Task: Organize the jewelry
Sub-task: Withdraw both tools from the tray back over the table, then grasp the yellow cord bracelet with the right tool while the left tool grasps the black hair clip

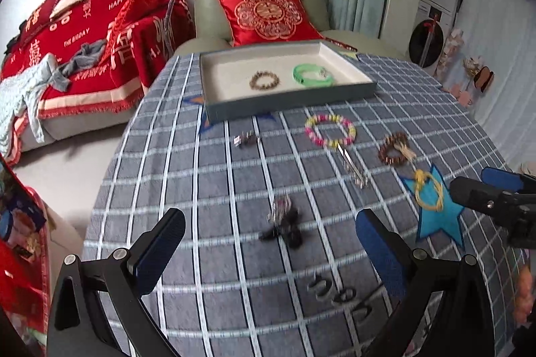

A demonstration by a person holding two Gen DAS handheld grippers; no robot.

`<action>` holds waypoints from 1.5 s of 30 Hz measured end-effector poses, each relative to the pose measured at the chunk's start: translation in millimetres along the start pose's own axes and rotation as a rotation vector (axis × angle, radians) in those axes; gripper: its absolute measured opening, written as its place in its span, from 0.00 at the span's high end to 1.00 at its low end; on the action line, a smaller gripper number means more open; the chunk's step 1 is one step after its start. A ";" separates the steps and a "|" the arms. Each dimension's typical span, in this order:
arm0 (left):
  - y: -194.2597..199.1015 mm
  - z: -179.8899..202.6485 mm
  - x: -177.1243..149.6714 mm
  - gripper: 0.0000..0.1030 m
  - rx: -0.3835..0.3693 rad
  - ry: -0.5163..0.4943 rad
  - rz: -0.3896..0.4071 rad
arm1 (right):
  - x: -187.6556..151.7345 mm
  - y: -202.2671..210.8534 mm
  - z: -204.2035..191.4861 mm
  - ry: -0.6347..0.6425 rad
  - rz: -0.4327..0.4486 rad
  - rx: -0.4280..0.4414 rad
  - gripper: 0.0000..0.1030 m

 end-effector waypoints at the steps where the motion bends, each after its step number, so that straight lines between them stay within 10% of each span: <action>1: 0.6 -1.0 -6.1 0.00 0.001 0.006 -0.008 | -4.6 0.9 2.5 -0.004 -0.004 -0.002 0.00; 14: -12.5 -7.9 -44.3 0.00 0.031 0.017 -0.082 | -56.7 -8.7 30.3 -0.051 -0.077 -0.046 0.00; 34: -46.3 -4.7 -24.7 0.03 -0.003 0.008 -0.107 | -18.1 -60.1 42.7 -0.091 -0.089 -0.120 0.01; 45: -50.4 2.4 -26.7 0.30 0.015 -0.023 -0.110 | -13.2 -72.0 31.1 0.002 -0.063 -0.220 0.34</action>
Point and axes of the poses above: each gripper's, at about its wrist camera, not at the fingertips, and y roughly against the way its jaws point, z to its right, x to its top, the point moved 6 cm from there along -y, roughly the way its jaws point, and after that the axes turned 1 degree about y, right-handed, at the moved point
